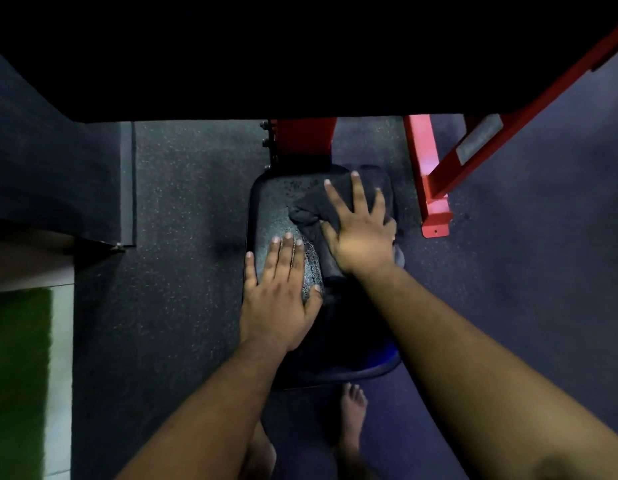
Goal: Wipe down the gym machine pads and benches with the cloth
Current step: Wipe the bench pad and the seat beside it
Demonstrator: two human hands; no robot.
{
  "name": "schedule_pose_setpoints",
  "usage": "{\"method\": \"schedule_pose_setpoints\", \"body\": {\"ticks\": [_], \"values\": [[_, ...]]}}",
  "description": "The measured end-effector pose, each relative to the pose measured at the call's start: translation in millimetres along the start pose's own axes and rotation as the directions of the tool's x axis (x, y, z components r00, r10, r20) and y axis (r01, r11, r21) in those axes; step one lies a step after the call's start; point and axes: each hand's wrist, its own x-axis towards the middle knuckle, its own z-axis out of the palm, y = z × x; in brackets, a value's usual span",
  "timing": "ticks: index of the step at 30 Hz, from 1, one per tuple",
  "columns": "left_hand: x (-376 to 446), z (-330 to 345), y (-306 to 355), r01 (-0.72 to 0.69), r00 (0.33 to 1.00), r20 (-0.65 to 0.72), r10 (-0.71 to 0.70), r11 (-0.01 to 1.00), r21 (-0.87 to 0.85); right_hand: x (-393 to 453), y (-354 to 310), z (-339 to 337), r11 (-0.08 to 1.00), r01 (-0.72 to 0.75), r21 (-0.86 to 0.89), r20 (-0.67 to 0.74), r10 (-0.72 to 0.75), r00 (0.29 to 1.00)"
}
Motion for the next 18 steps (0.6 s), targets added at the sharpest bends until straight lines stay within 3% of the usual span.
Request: {"method": "schedule_pose_setpoints", "body": {"ticks": [6, 9, 13, 15, 18], "values": [[-0.8, -0.3, 0.4, 0.018, 0.999, 0.028, -0.017, 1.000, -0.018, -124.9, 33.6, 13.0, 1.000, -0.004, 0.024, 0.003, 0.004, 1.000], [-0.4, 0.9, 2.7, 0.028, 1.000, 0.005, -0.028, 0.999, -0.027, -70.9, 28.2, 4.7, 1.000, -0.008, 0.024, 0.004, 0.008, 1.000], [-1.5, 4.1, 0.4, 0.024, 0.999, -0.030, -0.024, 1.000, 0.010, 49.1, -14.6, -13.8, 0.995, 0.100, 0.013, 0.047, -0.100, 0.994], [-2.3, 3.6, 1.4, 0.024, 1.000, -0.018, -0.023, 1.000, 0.017, 36.5, -5.0, -12.2, 0.992, 0.120, -0.024, 0.017, -0.120, 0.993], [-1.2, -1.3, 1.7, 0.035, 0.999, 0.003, -0.035, 0.999, 0.007, -61.0, 29.8, 1.5, 0.984, 0.171, -0.042, -0.035, -0.172, 0.984]]}}
